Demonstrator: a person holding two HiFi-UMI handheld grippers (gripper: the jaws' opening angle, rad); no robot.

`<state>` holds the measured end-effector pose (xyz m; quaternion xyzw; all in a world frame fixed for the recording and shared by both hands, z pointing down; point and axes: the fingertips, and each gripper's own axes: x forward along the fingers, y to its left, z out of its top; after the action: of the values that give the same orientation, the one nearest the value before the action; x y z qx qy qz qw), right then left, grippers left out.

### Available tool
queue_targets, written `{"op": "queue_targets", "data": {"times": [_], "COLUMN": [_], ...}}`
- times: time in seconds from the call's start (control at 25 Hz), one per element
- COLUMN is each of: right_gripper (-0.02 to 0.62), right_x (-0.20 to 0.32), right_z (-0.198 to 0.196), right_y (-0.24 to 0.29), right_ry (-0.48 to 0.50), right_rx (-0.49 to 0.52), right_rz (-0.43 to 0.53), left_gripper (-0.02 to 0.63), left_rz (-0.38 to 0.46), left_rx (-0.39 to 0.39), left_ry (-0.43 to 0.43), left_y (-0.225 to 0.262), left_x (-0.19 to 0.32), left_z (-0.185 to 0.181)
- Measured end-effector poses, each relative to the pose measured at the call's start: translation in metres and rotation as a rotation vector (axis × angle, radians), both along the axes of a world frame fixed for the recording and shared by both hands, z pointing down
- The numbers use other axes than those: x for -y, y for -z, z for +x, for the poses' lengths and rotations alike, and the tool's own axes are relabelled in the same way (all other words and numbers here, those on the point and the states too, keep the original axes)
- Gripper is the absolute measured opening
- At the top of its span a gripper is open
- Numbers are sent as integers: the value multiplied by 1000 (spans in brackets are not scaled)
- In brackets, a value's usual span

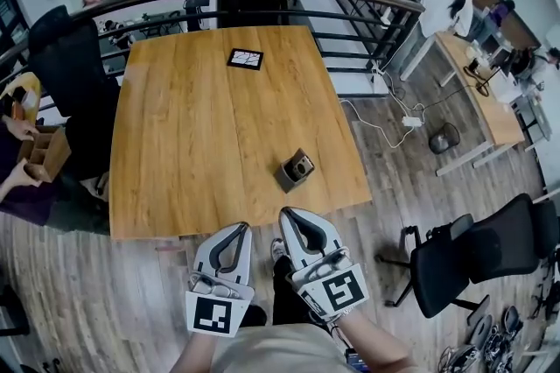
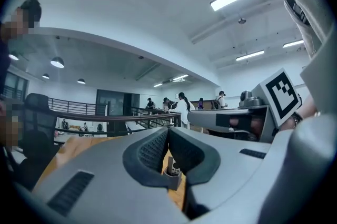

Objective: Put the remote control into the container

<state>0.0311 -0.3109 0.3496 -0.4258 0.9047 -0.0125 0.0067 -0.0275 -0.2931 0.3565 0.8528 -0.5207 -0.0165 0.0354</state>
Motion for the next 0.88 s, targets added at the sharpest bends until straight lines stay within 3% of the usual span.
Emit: {"op": "queue_targets", "data": {"times": [0.36,0.88], "right_gripper": [18,18], "right_x": [-74,-97], "right_z": [-29,-32], "right_y": [24,40], "right_ry": [17,25], "right_rx": [7,23], "right_rz": [17,23], "left_gripper": [12,12], "left_rz": [32,56], "left_rx": [-14,-23], "left_ry": [1,7], "left_y": [14,28], "left_x": [-57,-81], "left_z": [-26,-22]}}
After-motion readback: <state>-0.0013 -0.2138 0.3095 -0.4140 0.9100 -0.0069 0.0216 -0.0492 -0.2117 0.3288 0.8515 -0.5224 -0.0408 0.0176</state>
